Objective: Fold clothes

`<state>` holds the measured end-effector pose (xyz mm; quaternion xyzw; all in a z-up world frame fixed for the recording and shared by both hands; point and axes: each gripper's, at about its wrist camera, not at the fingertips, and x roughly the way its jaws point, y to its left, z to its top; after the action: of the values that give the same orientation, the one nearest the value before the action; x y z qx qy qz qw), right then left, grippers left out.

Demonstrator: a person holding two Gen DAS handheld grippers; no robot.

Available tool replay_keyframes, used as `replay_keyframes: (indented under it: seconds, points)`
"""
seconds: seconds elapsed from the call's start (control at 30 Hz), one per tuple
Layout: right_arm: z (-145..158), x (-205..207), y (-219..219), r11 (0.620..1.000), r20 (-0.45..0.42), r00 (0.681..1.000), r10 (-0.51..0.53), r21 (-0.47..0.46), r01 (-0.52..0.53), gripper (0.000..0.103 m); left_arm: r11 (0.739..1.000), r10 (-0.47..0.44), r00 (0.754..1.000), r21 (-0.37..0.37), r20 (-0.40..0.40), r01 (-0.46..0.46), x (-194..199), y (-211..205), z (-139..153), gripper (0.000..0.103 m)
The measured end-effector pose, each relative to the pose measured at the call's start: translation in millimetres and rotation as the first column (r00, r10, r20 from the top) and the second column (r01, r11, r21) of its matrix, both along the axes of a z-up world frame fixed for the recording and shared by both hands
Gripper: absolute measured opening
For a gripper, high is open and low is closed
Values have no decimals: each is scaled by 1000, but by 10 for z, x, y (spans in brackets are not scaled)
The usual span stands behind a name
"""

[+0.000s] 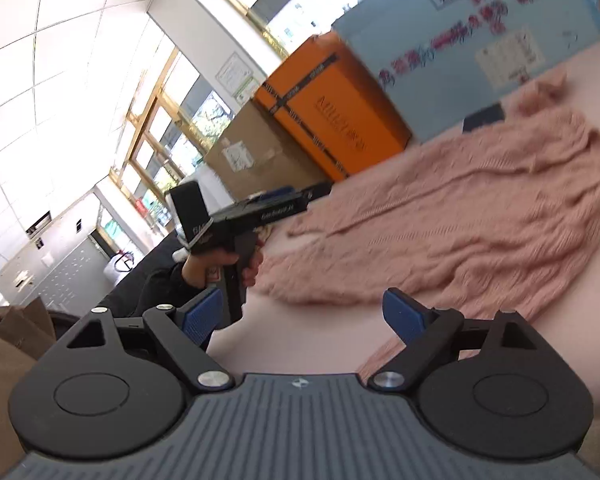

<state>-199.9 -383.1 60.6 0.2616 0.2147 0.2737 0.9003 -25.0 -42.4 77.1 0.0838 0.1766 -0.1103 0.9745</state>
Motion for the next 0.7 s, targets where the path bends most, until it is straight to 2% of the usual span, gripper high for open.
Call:
replay_keyframes:
  seconds: [0.1, 0.17, 0.27, 0.33, 0.37, 0.47, 0.53, 0.6, 0.7]
  points:
    - [124, 378, -362, 971, 9, 972, -234, -51, 234, 87, 995, 95, 995, -3, -35, -95, 330, 180, -11, 85]
    - [144, 708, -651, 941, -22, 942, -336, -41, 335, 87, 990, 133, 988, -31, -75, -136, 508, 295, -34, 85]
    - [83, 1377, -1140, 899, -123, 893, -433, 15, 438, 87, 987, 96, 983, -116, -156, -115, 675, 375, -113, 85]
    - [15, 1791, -1381, 884, -195, 872, -449, 41, 465, 87, 989, 4, 980, -146, -199, -34, 725, 325, -204, 85]
    - [-36, 2002, -1469, 879, -225, 861, -455, 39, 475, 87, 992, -18, 976, -129, -216, -10, 755, 276, -247, 86]
    - [-171, 2470, -1582, 866, -276, 831, -484, -13, 500, 87, 999, 35, 971, 12, -238, -33, 888, 111, -398, 86]
    - [-266, 2734, -1621, 858, -303, 811, -500, -44, 512, 87, 992, 110, 966, 81, -234, -93, 987, 99, -472, 95]
    - [-350, 2953, -1647, 855, -320, 803, -502, -42, 518, 87, 991, 127, 959, 64, -252, -115, 1032, 156, -476, 103]
    - [-348, 3166, -1603, 861, -290, 813, -504, -91, 501, 84, 992, 128, 955, 33, -269, -124, 1048, 216, -486, 103]
